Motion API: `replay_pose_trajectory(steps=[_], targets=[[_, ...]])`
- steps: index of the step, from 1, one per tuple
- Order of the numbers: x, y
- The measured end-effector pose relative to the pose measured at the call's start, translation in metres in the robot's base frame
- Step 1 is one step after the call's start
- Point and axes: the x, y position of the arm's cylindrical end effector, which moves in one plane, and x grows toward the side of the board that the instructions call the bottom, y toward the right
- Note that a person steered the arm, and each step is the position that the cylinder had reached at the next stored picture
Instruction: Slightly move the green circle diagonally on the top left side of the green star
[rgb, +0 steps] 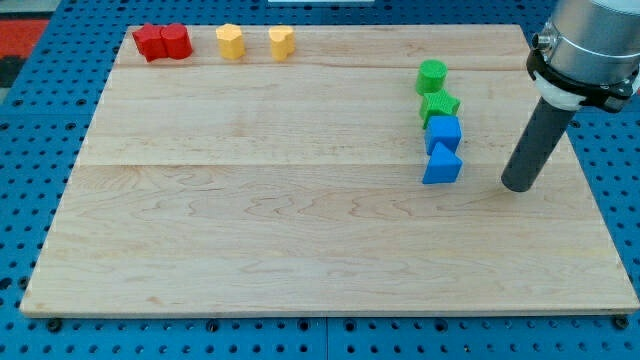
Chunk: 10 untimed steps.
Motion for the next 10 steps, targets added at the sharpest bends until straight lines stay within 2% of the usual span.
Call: replay_pose_trajectory(steps=[3, 6, 8, 10], targets=[[-0.023, 0.001], [-0.166, 0.001], [-0.202, -0.011], [-0.202, -0.059]])
